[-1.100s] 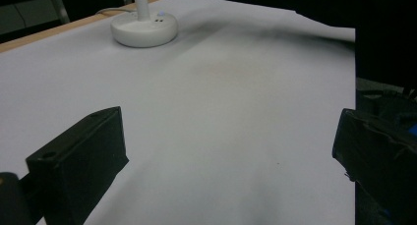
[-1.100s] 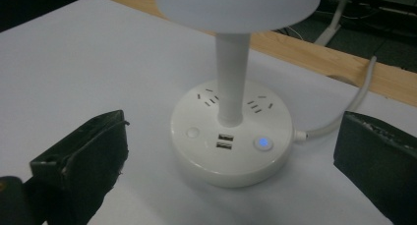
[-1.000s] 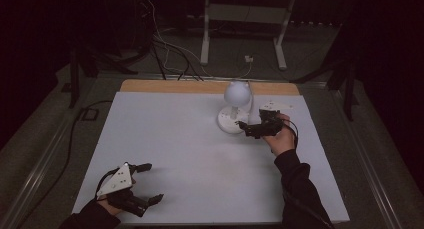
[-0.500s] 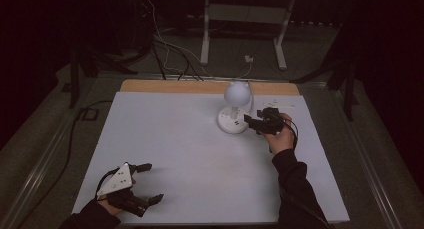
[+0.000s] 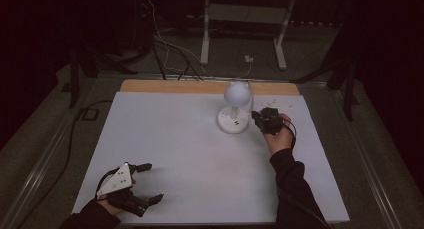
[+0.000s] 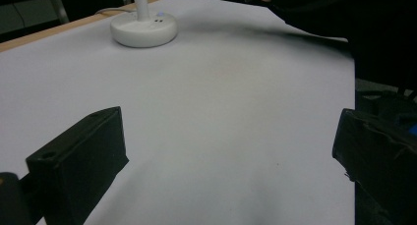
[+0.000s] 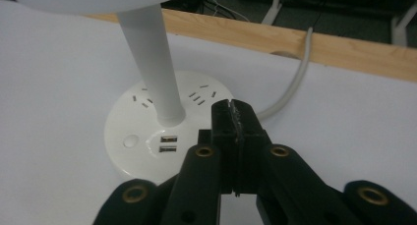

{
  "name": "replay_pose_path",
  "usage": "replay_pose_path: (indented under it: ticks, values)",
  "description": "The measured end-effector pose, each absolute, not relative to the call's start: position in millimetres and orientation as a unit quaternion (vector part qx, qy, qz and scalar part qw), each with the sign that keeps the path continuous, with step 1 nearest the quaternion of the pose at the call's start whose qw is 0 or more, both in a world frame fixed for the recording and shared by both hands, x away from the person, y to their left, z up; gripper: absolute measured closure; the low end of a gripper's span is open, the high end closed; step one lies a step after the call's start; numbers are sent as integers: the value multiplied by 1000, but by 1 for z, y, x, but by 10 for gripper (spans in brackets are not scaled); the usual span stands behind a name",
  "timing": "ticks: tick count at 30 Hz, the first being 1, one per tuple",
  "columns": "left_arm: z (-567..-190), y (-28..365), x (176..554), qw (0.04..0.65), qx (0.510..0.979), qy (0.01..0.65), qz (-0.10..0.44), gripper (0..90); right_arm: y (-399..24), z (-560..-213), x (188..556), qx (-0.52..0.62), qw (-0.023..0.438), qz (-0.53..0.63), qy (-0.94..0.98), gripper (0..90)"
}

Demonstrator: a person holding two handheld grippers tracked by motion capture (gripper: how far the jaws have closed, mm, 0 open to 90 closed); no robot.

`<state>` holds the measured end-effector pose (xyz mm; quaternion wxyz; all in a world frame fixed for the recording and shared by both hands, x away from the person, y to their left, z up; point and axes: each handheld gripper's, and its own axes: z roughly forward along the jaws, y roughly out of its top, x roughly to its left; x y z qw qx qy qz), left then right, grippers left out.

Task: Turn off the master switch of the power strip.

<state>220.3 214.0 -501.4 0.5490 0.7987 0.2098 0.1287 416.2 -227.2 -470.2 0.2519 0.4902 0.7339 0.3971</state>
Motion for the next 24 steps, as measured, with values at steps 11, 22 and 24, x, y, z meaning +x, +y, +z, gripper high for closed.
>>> replay_pose_path:
  ticks: [11,22,24]
  values:
    - [-501,214,220,548,800,208,129,4,-222,-475,420,484,264,390,737,900]
    - [-501,214,220,549,800,207,129,4,-219,-484,428,499,254,402,724,900]
    - [-502,214,220,548,800,209,128,4,-218,-486,429,501,253,403,723,900]
